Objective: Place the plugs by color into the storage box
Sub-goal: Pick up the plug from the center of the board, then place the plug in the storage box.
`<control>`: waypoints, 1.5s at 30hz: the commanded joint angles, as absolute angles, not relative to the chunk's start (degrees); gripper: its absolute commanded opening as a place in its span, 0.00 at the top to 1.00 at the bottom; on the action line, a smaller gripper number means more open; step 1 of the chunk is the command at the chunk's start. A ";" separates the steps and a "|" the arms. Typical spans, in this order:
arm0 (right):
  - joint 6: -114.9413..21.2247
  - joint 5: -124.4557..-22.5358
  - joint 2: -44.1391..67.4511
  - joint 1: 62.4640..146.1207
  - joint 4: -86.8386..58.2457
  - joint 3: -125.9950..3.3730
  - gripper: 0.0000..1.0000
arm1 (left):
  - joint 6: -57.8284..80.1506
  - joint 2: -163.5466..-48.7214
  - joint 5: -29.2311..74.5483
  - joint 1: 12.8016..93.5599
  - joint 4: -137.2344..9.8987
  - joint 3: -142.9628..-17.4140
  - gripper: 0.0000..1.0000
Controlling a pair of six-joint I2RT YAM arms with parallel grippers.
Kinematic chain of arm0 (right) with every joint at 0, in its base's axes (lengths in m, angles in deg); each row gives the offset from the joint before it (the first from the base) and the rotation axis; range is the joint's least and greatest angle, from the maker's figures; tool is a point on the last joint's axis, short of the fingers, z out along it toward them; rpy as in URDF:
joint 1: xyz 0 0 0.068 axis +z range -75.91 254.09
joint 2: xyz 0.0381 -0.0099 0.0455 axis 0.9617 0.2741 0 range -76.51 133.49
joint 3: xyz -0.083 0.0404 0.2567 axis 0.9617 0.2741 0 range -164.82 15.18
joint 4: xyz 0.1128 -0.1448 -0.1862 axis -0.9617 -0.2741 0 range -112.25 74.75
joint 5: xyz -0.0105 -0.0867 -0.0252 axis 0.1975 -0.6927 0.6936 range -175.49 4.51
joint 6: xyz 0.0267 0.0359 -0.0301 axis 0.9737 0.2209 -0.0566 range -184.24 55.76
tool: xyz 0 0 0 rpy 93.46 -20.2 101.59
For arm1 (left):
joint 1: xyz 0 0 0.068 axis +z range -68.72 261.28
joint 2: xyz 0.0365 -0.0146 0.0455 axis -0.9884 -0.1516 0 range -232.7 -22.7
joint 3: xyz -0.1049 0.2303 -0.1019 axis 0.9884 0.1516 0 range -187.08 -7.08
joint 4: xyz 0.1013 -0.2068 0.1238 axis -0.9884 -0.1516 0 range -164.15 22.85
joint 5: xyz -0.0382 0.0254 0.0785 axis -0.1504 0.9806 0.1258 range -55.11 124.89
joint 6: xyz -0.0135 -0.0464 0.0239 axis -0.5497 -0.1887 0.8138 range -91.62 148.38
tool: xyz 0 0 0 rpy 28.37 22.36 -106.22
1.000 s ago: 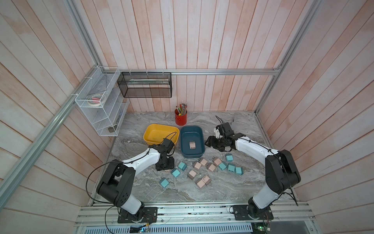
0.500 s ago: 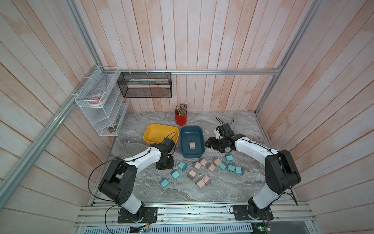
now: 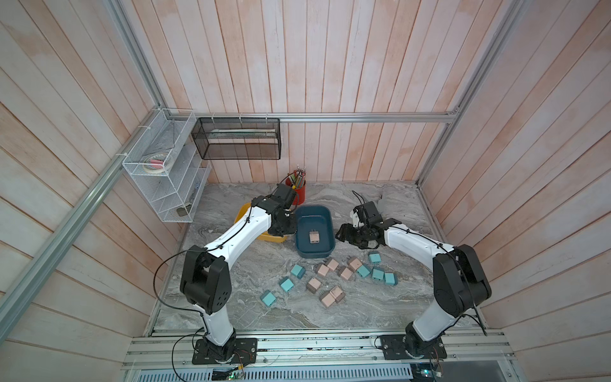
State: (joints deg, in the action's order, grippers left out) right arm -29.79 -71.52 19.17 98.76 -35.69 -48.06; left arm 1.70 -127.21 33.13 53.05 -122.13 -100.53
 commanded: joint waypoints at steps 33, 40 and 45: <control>-31.87 -73.53 14.44 98.81 -40.20 -45.29 0.33 | -3.65 -147.77 31.21 49.02 -117.27 -106.01 0.47; -36.36 -75.31 10.17 98.79 -44.28 -40.62 0.33 | -3.09 -145.05 30.19 49.02 -118.97 -107.75 0.35; -39.74 -75.39 9.52 98.81 -45.45 -38.18 0.34 | -3.35 -140.45 30.14 49.16 -123.24 -113.80 0.29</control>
